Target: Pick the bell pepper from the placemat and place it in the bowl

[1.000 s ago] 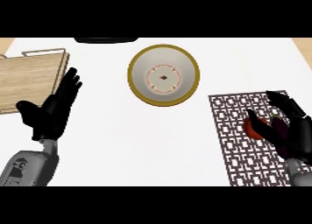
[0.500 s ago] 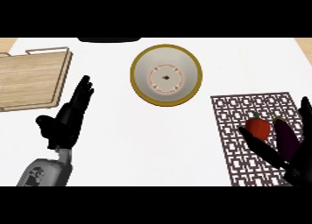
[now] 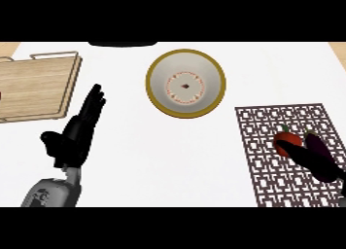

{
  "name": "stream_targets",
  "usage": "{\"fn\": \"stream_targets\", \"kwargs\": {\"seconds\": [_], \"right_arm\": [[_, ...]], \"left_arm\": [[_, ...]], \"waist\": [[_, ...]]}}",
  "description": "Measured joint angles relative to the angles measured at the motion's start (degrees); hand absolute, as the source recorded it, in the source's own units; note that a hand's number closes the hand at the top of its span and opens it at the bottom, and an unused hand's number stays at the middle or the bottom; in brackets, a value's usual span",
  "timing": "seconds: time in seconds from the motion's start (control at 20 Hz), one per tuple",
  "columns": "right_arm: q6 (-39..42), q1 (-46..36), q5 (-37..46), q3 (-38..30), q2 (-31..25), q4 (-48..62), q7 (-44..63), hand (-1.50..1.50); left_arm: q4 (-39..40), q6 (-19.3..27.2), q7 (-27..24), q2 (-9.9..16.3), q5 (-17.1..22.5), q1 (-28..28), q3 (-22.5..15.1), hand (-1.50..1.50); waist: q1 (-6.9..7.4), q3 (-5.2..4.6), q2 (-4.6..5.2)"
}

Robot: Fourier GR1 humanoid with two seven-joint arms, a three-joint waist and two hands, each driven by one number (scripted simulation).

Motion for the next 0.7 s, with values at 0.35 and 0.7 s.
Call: {"fn": "stream_targets", "kwargs": {"seconds": [0.35,0.7], "right_arm": [[12.0,-4.6,-0.5,-0.5,0.3,-0.6,14.8,-1.50],[16.5,-2.5,-2.3,-1.2,3.0,0.8,15.1,-1.50]], "left_arm": [[1.3,-1.1,-0.8,-0.4,0.2,-0.4,0.9,0.00],[1.5,-2.4,-0.1,-0.8,-0.2,-1.1,2.5,0.00]], "waist": [[0.32,0.11,0.13],[0.15,0.19,0.12]]}}
